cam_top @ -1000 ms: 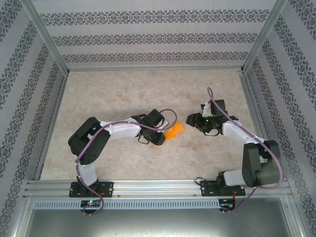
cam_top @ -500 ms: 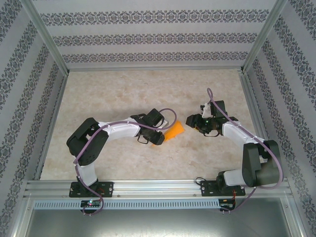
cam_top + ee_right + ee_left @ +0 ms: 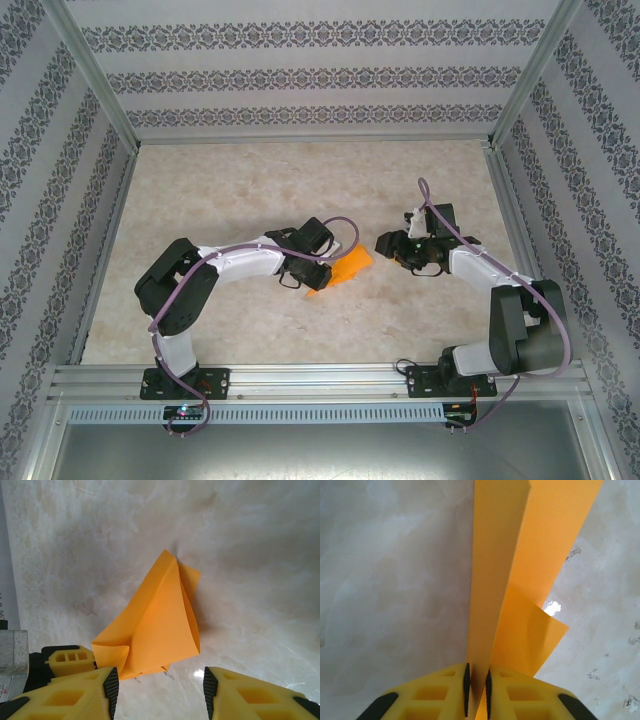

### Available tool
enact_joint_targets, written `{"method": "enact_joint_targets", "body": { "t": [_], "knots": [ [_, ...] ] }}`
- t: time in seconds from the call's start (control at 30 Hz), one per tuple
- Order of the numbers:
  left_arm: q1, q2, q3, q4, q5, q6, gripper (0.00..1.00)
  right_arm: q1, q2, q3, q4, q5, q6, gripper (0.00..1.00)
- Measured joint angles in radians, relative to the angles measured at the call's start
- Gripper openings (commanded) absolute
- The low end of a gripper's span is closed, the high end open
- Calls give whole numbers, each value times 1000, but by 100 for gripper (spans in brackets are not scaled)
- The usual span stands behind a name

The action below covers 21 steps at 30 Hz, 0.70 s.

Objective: Fold a paper plane with a square sheet of paper (pick it up from the middle)
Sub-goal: Turn over a paper plane at the center of the table.

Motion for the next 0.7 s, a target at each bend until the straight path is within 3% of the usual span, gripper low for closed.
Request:
{"method": "enact_joint_targets", "body": {
  "t": [0.27, 0.7],
  "knots": [
    [9, 0, 0, -2, 46, 2, 9, 14, 19, -39, 70, -77, 61, 51],
    [100, -17, -64, 80, 235, -47, 4, 159, 53, -132, 271, -102, 253, 61]
  ]
}}
